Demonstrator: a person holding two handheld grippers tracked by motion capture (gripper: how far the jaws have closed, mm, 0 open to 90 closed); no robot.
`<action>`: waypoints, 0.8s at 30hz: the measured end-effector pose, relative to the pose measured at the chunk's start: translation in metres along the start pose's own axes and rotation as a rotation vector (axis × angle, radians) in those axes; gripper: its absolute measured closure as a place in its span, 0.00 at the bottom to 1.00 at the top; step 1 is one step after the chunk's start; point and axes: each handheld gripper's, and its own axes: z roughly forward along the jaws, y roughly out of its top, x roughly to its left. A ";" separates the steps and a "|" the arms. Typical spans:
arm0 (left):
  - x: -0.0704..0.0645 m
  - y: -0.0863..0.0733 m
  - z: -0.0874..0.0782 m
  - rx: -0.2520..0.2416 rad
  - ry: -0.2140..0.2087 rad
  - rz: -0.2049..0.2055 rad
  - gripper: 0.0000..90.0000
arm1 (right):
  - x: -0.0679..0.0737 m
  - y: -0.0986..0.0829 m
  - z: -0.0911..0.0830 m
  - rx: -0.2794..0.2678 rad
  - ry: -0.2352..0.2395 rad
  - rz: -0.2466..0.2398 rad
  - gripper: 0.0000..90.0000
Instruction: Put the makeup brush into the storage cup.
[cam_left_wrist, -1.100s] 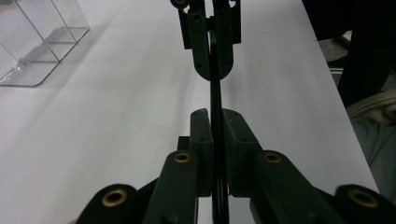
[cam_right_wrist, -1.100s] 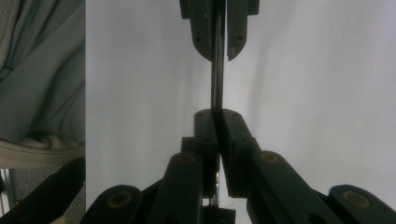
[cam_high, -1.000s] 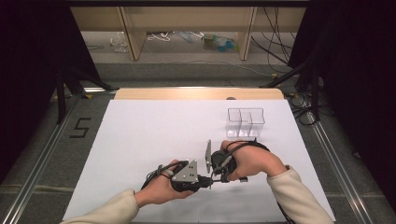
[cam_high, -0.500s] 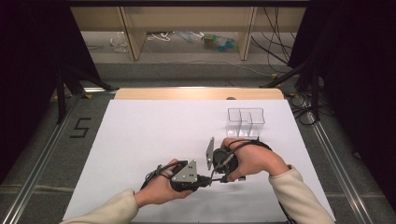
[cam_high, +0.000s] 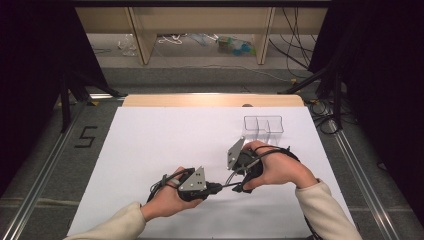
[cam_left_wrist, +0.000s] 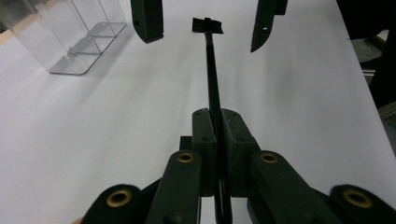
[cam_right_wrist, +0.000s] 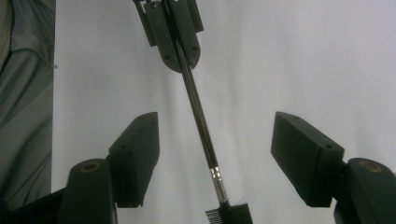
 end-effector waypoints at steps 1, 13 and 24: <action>0.001 0.000 -0.001 -0.004 0.004 -0.002 0.94 | 0.000 -0.002 -0.001 -0.016 0.003 0.008 0.34; 0.006 -0.002 -0.007 -0.032 0.055 -0.032 0.94 | -0.001 -0.019 -0.015 -0.264 -0.104 0.061 0.29; 0.011 -0.002 -0.011 -0.066 0.105 -0.081 0.94 | 0.003 -0.035 -0.015 -0.472 -0.204 0.151 0.29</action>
